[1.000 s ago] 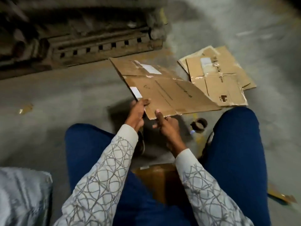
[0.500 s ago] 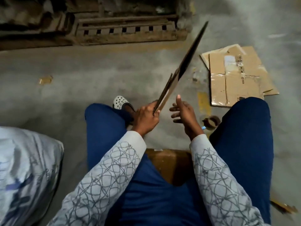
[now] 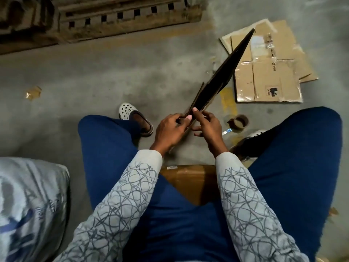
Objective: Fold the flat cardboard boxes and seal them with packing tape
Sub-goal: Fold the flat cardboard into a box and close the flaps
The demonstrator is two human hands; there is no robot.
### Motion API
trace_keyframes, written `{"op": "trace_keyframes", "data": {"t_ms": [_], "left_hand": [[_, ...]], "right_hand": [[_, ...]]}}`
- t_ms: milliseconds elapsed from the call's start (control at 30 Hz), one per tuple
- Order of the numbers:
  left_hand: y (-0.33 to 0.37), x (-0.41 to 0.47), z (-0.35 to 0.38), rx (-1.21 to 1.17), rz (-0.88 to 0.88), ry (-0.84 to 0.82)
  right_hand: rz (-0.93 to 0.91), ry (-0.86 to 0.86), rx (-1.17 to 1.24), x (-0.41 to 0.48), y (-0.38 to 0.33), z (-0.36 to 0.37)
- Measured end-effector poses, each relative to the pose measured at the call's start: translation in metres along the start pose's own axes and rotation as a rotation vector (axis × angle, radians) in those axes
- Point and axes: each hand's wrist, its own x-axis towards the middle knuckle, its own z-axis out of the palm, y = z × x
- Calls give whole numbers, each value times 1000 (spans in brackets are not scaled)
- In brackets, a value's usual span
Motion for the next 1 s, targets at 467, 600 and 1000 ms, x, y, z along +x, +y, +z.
{"op": "trace_keyframes", "data": {"t_ms": [467, 600, 1000], "left_hand": [[-3, 7, -16, 232, -217, 292], [-17, 21, -32, -76, -361, 517], [-29, 39, -51, -179, -436, 545]], "right_hand": [[117, 45, -10, 4, 0, -3], [120, 77, 138, -12, -4, -6], [348, 62, 620, -43, 11, 16]]}}
